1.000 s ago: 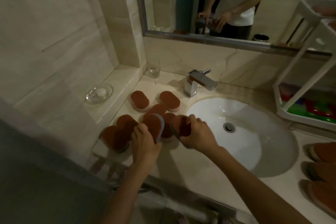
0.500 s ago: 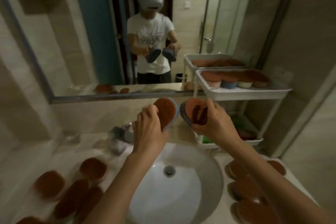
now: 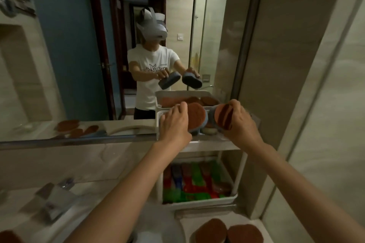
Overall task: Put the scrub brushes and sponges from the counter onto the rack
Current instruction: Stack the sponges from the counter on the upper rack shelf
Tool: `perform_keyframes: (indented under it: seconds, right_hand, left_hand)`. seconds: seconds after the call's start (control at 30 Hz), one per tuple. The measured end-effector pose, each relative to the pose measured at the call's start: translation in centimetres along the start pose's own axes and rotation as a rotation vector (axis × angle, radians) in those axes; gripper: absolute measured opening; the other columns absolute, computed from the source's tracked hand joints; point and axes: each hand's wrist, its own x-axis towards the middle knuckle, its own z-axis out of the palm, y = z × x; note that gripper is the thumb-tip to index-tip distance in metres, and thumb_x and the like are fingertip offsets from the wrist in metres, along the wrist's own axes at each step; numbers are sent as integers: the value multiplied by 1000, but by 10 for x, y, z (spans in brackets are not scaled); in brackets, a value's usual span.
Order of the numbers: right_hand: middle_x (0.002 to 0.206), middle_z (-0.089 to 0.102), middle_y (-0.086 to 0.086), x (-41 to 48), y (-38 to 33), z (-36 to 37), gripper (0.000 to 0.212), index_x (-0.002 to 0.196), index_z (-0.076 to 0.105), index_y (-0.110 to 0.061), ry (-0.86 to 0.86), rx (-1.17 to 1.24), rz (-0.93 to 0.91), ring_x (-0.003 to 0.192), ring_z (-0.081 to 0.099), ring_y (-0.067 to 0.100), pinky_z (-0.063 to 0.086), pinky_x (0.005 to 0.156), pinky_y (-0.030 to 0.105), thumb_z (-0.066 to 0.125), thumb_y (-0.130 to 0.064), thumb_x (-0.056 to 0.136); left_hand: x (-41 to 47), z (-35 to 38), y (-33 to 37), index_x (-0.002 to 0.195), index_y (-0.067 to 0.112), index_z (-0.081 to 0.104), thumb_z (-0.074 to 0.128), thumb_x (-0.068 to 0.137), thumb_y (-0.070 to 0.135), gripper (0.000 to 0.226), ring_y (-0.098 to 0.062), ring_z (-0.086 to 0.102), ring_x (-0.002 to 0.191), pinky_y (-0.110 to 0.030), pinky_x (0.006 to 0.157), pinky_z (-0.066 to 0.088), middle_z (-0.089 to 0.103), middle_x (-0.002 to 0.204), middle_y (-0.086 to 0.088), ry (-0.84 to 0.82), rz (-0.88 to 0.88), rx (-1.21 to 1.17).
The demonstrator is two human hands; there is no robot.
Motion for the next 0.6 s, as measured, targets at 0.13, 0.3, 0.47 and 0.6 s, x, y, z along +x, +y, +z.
perform_keyframes:
  seconds: [0.13, 0.3, 0.47, 0.6]
  right_hand:
    - [145, 34, 10, 17, 26, 6, 85, 148, 16, -16, -158, -81, -75, 133, 36, 28, 38, 109, 43, 68, -22, 81]
    - [152, 27, 11, 23, 33, 16, 85, 149, 16, -17, -314, -99, -113, 138, 31, 29, 36, 112, 43, 68, -25, 81]
    - [152, 27, 12, 28, 36, 14, 85, 150, 12, -18, -419, -95, -41, 138, 30, 32, 35, 112, 42, 65, -19, 83]
    - [149, 31, 14, 27, 36, 13, 74, 149, 16, -18, -481, -76, 21, 136, 34, 33, 36, 111, 40, 57, -14, 87]
  left_hand:
    - [18, 21, 12, 127, 14, 35, 66, 76, 10, 60, -25, 44, 126, -39, 107, 35, 50, 130, -8, -73, -47, 50]
    - [17, 31, 14, 130, 11, 33, 55, 81, 6, 54, -33, 40, 126, -42, 104, 36, 45, 132, -14, -216, -163, -21]
    - [20, 33, 10, 124, 10, 35, 49, 80, 9, 46, -36, 41, 121, -53, 103, 36, 46, 127, -15, -347, -182, -62]
    - [15, 33, 7, 119, 10, 41, 40, 82, 9, 37, -31, 38, 122, -41, 92, 32, 44, 131, -11, -445, -150, -89]
